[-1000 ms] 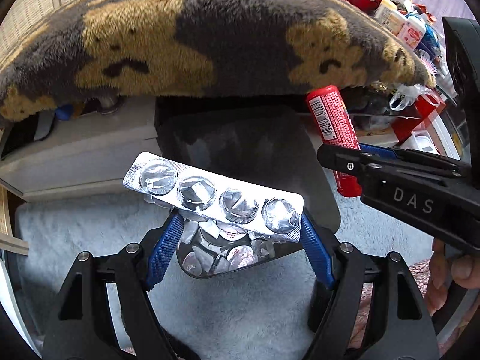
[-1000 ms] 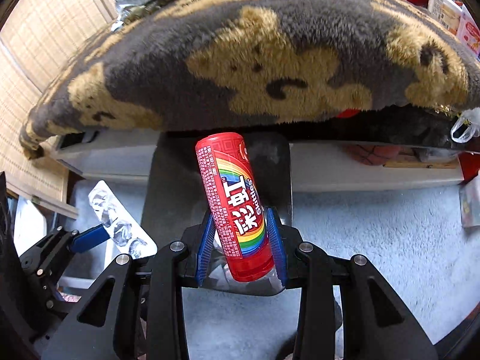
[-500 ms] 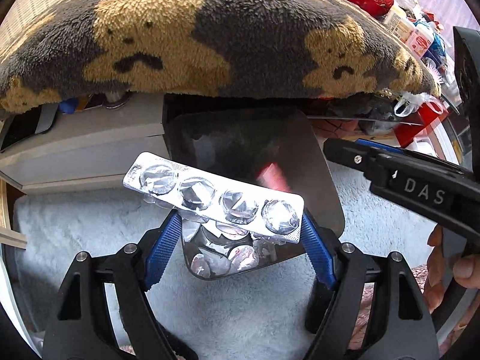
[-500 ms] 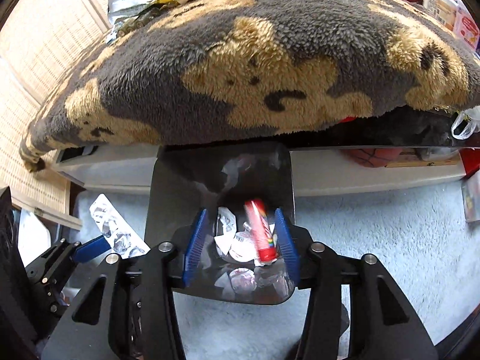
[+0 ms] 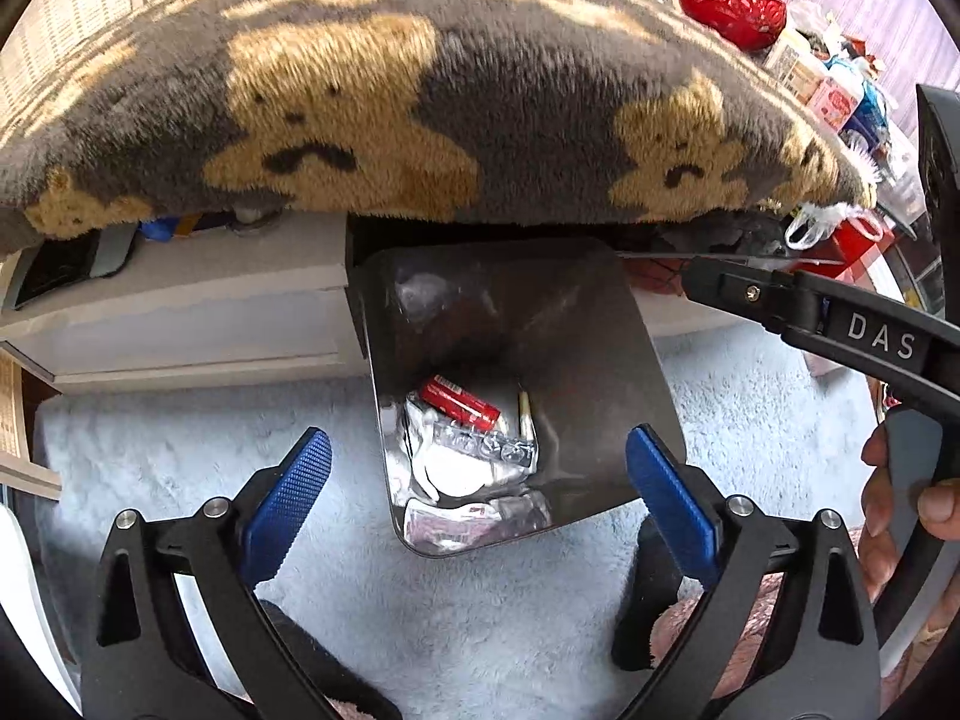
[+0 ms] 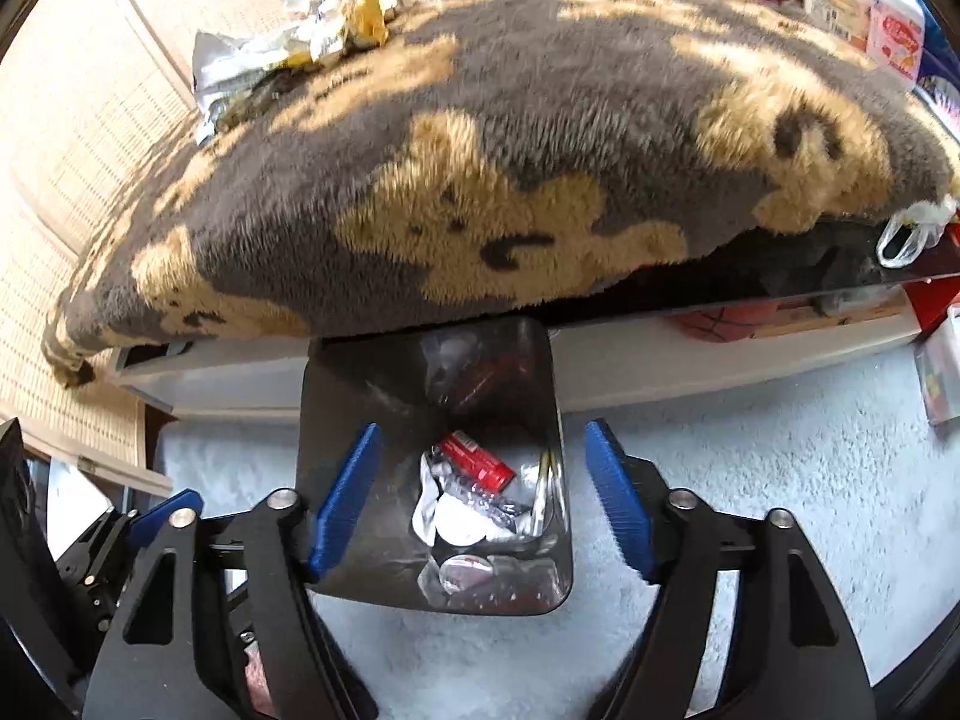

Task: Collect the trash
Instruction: 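Lower the candy tube and blister pack into the metal bin and open both tools, then raise both open tools back over the foil wrappers on the blanket, then grasp the yellow-and-silver foil wrapper with the right tool while the left tool grasps a white-green wrapper, then carry both wrappers down into the metal bin and open both tools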

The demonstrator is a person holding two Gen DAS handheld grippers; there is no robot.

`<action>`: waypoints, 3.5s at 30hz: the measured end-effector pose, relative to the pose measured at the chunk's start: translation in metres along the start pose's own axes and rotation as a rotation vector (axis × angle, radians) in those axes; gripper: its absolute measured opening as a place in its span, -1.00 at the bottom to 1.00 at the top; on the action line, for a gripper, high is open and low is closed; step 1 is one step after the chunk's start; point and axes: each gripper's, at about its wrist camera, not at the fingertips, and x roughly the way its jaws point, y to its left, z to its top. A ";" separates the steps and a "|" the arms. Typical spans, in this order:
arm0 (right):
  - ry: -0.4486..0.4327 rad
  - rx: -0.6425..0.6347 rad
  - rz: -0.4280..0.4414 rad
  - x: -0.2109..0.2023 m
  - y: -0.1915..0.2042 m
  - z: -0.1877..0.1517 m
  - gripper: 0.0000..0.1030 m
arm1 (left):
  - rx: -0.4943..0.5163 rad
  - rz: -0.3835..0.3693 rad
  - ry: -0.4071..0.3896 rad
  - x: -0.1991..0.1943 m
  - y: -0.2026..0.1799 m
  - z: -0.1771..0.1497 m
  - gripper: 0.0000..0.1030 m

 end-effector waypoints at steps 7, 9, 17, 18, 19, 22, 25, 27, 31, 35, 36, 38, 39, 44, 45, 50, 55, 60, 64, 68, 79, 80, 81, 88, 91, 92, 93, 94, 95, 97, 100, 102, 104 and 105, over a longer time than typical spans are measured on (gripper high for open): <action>-0.101 -0.031 -0.023 -0.032 0.003 0.021 0.76 | -0.013 0.033 -0.082 -0.035 0.014 0.021 0.84; -0.109 -0.034 -0.016 -0.036 0.005 0.032 0.76 | -0.036 0.040 -0.104 -0.046 0.022 0.032 0.84; -0.167 -0.113 -0.046 -0.042 0.026 0.090 0.76 | -0.018 0.089 -0.172 -0.072 0.039 0.084 0.83; -0.174 -0.114 -0.047 -0.041 0.027 0.099 0.76 | -0.020 0.090 -0.173 -0.071 0.041 0.091 0.83; -0.181 -0.114 -0.047 -0.040 0.026 0.105 0.76 | -0.022 0.093 -0.175 -0.070 0.045 0.100 0.82; -0.212 -0.127 -0.057 -0.036 0.029 0.129 0.76 | -0.026 0.108 -0.193 -0.067 0.055 0.124 0.79; -0.245 -0.138 -0.060 -0.028 0.032 0.150 0.72 | -0.046 0.102 -0.216 -0.061 0.065 0.154 0.62; -0.264 -0.142 -0.039 -0.022 0.035 0.165 0.57 | -0.047 0.097 -0.232 -0.059 0.067 0.168 0.48; -0.257 -0.164 -0.004 -0.007 0.044 0.183 0.15 | -0.030 0.091 -0.275 -0.053 0.065 0.196 0.32; -0.242 -0.179 0.022 0.008 0.053 0.193 0.08 | 0.004 0.077 -0.296 -0.046 0.057 0.214 0.17; -0.239 -0.187 0.020 0.012 0.055 0.196 0.08 | 0.009 0.080 -0.303 -0.045 0.055 0.218 0.17; -0.236 -0.196 0.010 0.018 0.059 0.197 0.08 | 0.024 0.080 -0.318 -0.043 0.050 0.227 0.17; -0.230 -0.194 0.013 0.022 0.060 0.199 0.08 | 0.026 0.078 -0.322 -0.042 0.049 0.229 0.17; -0.215 -0.183 0.048 0.034 0.063 0.205 0.09 | 0.036 0.073 -0.325 -0.035 0.045 0.242 0.03; -0.215 -0.188 0.051 0.035 0.065 0.206 0.09 | 0.040 0.075 -0.322 -0.032 0.044 0.244 -0.10; -0.184 -0.212 0.072 0.046 0.070 0.208 -0.54 | 0.053 0.071 -0.288 -0.020 0.043 0.247 -0.87; -0.195 -0.259 0.053 0.042 0.080 0.203 -0.72 | 0.072 0.077 -0.303 -0.026 0.043 0.242 -0.91; -0.228 -0.254 0.028 0.019 0.076 0.200 -0.74 | 0.074 0.081 -0.341 -0.050 0.040 0.238 -0.92; -0.251 -0.250 0.022 -0.005 0.072 0.194 -0.74 | 0.081 0.085 -0.378 -0.075 0.034 0.230 -0.92; -0.270 -0.238 0.036 -0.031 0.068 0.183 -0.74 | 0.092 0.081 -0.403 -0.099 0.026 0.212 -0.92; -0.302 -0.241 0.013 -0.090 0.056 0.122 -0.74 | 0.111 0.059 -0.398 -0.139 0.005 0.130 -0.92; -0.302 -0.235 0.015 -0.093 0.054 0.115 -0.74 | 0.111 0.051 -0.393 -0.141 0.003 0.121 -0.92; -0.300 -0.224 0.022 -0.096 0.051 0.107 -0.73 | 0.108 0.042 -0.387 -0.141 0.001 0.112 -0.92; -0.259 -0.211 0.005 -0.103 0.039 0.057 -0.73 | 0.099 0.007 -0.342 -0.137 -0.014 0.065 -0.92; -0.215 -0.194 0.002 -0.095 0.031 0.035 -0.73 | 0.098 0.008 -0.317 -0.131 -0.019 0.048 -0.92; -0.201 -0.187 0.004 -0.093 0.028 0.028 -0.73 | 0.095 0.006 -0.306 -0.128 -0.020 0.041 -0.92; -0.181 -0.183 0.003 -0.089 0.026 0.021 -0.73 | 0.091 0.006 -0.293 -0.123 -0.021 0.035 -0.92; -0.166 -0.184 0.000 -0.085 0.025 0.016 -0.73 | 0.086 0.003 -0.283 -0.119 -0.020 0.030 -0.92; -0.152 -0.185 -0.002 -0.083 0.025 0.011 -0.73 | 0.079 -0.001 -0.269 -0.114 -0.019 0.025 -0.92; -0.120 -0.185 -0.001 -0.075 0.023 0.002 -0.73 | 0.071 -0.006 -0.243 -0.103 -0.018 0.015 -0.92; -0.063 -0.174 -0.005 -0.059 0.018 -0.011 -0.73 | 0.071 -0.007 -0.198 -0.085 -0.018 0.005 -0.92; -0.022 -0.159 -0.012 -0.045 0.013 -0.019 -0.73 | 0.078 -0.007 -0.163 -0.072 -0.019 -0.001 -0.92; 0.002 -0.155 -0.029 -0.033 0.010 -0.023 -0.73 | 0.087 0.000 -0.137 -0.062 -0.019 -0.004 -0.92; 0.018 -0.145 -0.033 -0.025 0.007 -0.026 -0.73 | 0.090 0.002 -0.125 -0.057 -0.019 -0.005 -0.92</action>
